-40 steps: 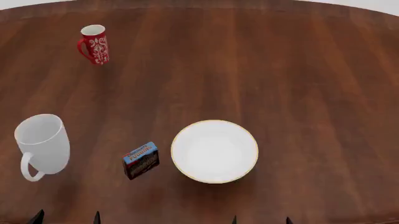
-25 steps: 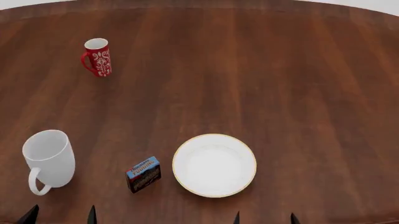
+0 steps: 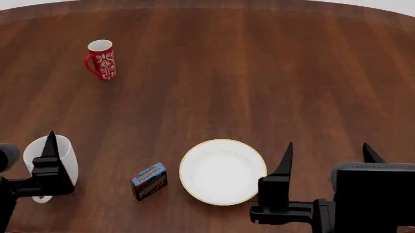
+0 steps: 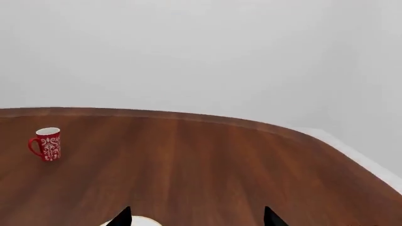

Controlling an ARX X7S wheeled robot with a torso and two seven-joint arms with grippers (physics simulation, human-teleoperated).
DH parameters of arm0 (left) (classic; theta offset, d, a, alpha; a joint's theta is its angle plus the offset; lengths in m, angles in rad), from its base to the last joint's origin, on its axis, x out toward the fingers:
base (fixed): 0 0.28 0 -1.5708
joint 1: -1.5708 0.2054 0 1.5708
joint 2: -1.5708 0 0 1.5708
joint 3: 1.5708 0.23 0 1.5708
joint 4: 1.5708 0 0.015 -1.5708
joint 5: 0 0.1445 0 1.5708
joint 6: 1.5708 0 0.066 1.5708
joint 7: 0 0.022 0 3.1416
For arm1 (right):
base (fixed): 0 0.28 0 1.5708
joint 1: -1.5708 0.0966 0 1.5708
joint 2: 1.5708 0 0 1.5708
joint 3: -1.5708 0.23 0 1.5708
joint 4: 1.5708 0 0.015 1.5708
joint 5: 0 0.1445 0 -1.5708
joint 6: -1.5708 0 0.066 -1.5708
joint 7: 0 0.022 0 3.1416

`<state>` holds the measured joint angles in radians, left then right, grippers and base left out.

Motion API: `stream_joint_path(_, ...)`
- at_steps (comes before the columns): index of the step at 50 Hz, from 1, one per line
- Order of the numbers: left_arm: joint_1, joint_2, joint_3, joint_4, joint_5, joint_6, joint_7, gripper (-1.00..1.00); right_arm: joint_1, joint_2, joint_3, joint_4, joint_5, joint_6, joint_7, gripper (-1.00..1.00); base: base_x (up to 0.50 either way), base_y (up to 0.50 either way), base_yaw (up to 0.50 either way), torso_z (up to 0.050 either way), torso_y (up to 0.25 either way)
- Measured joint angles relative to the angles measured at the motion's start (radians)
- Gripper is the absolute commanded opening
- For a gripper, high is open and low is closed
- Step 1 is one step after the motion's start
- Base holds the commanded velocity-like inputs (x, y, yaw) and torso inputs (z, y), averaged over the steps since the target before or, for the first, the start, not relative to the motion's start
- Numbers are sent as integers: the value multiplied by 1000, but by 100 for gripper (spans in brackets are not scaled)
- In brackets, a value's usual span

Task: Put the white mug on the plate.

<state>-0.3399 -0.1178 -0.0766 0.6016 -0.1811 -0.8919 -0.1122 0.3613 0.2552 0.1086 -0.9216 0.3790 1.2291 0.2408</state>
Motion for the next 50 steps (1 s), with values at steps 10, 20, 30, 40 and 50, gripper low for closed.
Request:
stream_joint_path(10,-192,-20,-51,54,-61,-214,-1,100,258,169,104,43,693,200,482,100,0,0,0,0,0)
stream_joint_path(20,-287,-36,-67,73,-90,-307,0,100,372,253,115,79,998,242,699,100,69,-195,0,0,0)
stream_joint_path(30,-319,-40,-69,84,-109,-341,-2,100,400,293,116,82,1093,236,756,100,259,-423,0,0,0)
stream_joint_path(40,-327,-43,-72,96,-126,-358,-4,100,401,315,113,69,1104,214,741,100,397,-88,0,0,0)
stream_joint_path(50,-324,-43,-73,107,-138,-367,-7,100,395,332,106,57,1105,194,730,100,400,139,0,0,0)
